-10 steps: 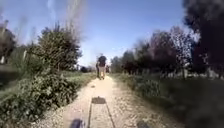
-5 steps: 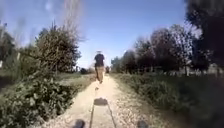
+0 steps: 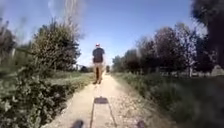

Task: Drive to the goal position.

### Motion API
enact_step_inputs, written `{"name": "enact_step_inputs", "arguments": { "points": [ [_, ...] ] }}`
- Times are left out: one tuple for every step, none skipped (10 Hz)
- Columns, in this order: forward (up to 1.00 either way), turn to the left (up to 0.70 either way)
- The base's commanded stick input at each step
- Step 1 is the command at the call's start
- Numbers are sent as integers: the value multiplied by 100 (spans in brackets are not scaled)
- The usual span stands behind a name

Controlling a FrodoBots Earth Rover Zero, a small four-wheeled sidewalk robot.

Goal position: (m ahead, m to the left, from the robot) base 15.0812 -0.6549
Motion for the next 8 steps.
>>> {"name": "enact_step_inputs", "arguments": {
  "points": [
    [70,0],
    [70,0],
    [70,0],
    [70,0],
    [70,0],
    [70,0],
    [70,0],
    [70,0]
  ]
}}
